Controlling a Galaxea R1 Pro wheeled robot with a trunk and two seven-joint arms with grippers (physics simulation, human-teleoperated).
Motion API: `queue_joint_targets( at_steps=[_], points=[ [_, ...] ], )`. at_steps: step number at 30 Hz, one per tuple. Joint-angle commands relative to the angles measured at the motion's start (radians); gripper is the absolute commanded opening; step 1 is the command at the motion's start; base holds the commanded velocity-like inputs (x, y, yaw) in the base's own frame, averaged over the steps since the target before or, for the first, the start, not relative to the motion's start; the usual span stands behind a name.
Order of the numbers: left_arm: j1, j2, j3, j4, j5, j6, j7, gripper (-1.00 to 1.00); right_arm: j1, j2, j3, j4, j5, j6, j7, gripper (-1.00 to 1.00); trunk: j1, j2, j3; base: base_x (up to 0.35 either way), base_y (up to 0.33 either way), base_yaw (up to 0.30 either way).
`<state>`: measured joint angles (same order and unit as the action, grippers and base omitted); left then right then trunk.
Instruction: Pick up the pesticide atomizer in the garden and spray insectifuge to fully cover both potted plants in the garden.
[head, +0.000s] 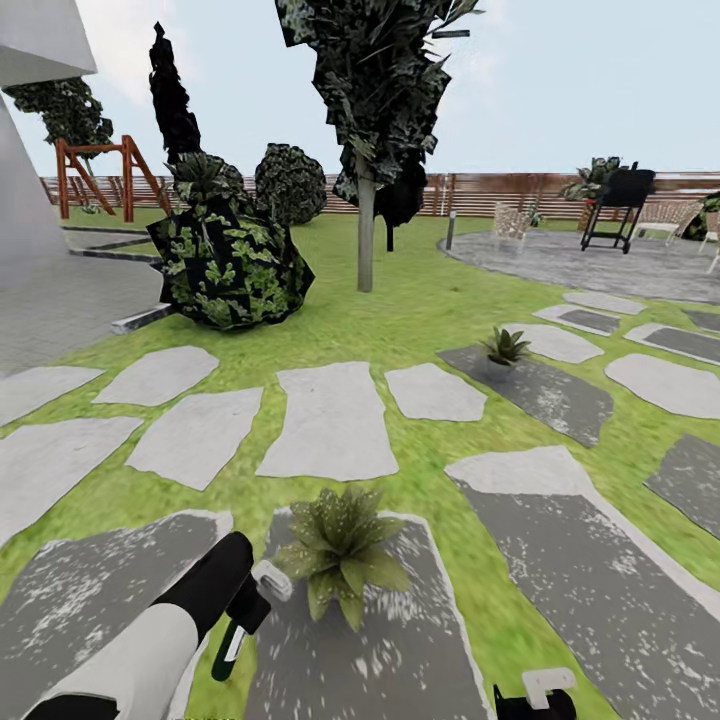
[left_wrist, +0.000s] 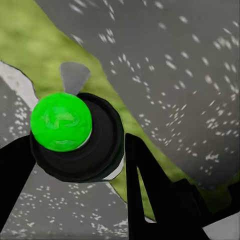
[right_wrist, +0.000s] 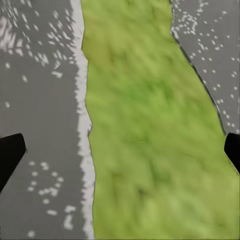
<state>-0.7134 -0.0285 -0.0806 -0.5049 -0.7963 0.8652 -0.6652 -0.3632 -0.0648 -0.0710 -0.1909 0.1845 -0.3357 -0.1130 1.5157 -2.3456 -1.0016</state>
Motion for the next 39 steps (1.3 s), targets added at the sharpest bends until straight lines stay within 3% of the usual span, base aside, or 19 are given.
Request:
queue_joint_targets(
  at_steps=[1,9,20,26,39],
  points=[
    [0.000,-0.001,-0.001,-0.002,-0.009,0.002,-0.006,-1.00,0.000,0.000,-0.007,0.001,0.010,-0.003,-0.002,1.00,0.000,0.000,-0.001,0.038,-0.038,0.275],
    [0.000,-0.005,0.002,0.010,-0.006,0.001,-0.006,-1.00,0.000,-0.002,-0.007,0.001,0.010,-0.003,-0.002,1.00,0.000,0.000,-0.001,0.007,-0.007,0.254],
    [0.040,0.005,0.005,0.024,0.021,-0.042,-0.001,-1.00,0.000,0.000,-0.007,0.001,0.011,-0.003,-0.001,1.00,0.000,0.000,-0.001,0.005,-0.024,0.014],
    [0.040,0.004,0.057,0.013,0.022,-0.048,-0.001,-1.00,0.000,-0.003,-0.009,-0.001,0.010,-0.003,-0.002,1.00,0.000,0.000,-0.001,0.142,-0.234,0.152],
    [0.040,-0.002,0.061,0.012,0.023,-0.050,-0.001,-1.00,0.000,-0.003,-0.007,0.001,0.010,-0.003,-0.002,1.00,0.000,0.000,0.004,0.044,-0.038,0.255]
  ],
)
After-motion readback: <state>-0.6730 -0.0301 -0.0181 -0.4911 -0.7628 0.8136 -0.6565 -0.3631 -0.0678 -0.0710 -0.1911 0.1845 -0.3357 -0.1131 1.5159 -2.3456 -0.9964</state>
